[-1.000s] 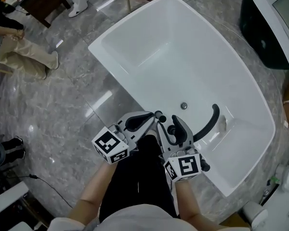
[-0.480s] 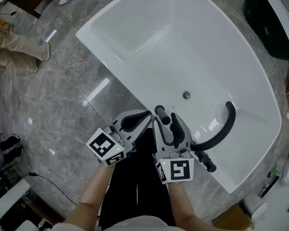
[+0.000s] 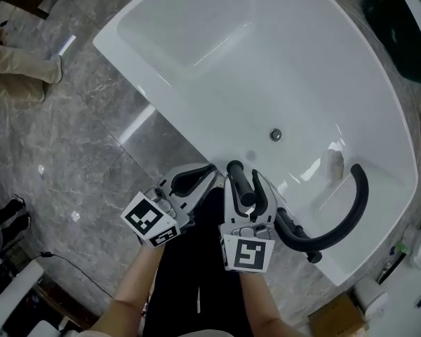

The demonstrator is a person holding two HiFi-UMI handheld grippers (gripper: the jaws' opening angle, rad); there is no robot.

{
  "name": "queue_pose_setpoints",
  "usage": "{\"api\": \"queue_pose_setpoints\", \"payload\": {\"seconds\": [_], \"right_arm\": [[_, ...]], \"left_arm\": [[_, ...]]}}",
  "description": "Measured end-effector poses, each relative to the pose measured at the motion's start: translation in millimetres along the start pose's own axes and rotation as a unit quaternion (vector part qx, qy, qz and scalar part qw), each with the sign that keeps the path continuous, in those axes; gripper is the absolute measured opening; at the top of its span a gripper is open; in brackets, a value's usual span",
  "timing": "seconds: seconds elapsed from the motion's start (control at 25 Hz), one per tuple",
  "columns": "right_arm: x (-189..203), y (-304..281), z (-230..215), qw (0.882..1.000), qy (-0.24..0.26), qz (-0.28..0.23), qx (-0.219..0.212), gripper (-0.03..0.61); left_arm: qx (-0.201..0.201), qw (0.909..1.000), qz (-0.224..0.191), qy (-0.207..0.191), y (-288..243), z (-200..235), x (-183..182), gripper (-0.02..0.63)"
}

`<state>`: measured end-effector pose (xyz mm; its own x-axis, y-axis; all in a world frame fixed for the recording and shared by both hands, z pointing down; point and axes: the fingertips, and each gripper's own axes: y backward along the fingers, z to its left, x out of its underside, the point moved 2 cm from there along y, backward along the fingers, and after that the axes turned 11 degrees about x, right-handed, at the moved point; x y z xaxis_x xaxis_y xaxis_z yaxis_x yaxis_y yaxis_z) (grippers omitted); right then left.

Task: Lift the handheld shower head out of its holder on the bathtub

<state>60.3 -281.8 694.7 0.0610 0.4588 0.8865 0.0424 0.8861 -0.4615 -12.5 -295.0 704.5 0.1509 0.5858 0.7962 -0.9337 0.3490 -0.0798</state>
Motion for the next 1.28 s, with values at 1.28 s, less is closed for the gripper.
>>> {"api": "queue_pose_setpoints", "payload": {"seconds": [1.28], "right_arm": [[18,-20,3,0.998,0.051,0.016,0.014,0.137]], "left_arm": [[0.026,0.9989,0.038,0.012,-16,14,23,0.02]]}}
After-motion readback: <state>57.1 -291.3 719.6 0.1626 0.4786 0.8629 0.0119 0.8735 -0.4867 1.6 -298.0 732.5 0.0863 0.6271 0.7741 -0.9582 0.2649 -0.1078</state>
